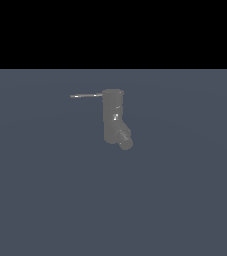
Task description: Turn on the faucet by rotating a designated handle.
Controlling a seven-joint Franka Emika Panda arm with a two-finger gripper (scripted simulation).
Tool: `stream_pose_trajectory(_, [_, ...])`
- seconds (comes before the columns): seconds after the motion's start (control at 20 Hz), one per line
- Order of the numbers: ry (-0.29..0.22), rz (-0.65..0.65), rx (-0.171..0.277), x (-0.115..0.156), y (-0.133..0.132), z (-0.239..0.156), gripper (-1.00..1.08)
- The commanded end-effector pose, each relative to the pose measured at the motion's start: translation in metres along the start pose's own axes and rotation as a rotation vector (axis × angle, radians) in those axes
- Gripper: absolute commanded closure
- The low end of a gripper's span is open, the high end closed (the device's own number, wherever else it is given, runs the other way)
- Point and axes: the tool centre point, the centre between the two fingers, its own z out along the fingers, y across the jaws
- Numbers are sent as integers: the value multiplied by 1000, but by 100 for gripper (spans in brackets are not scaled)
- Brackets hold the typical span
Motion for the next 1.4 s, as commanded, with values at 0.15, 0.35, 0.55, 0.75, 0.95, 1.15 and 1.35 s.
stream_pose_trajectory(0.15, [5, 99, 1, 16, -24, 21, 108])
stream_pose_trajectory(0.35, [9, 180, 2, 32, -43, 38, 108])
stream_pose_trajectory(0.55, [12, 261, 3, 49, -61, 55, 108])
stream_pose_trajectory(0.75, [16, 342, 4, 67, -77, 72, 108])
stream_pose_trajectory(0.95, [20, 421, 5, 87, -91, 88, 108])
stream_pose_trajectory(1.15, [24, 499, 7, 108, -104, 104, 108])
stream_pose_trajectory(1.35, [28, 575, 7, 129, -114, 120, 108])
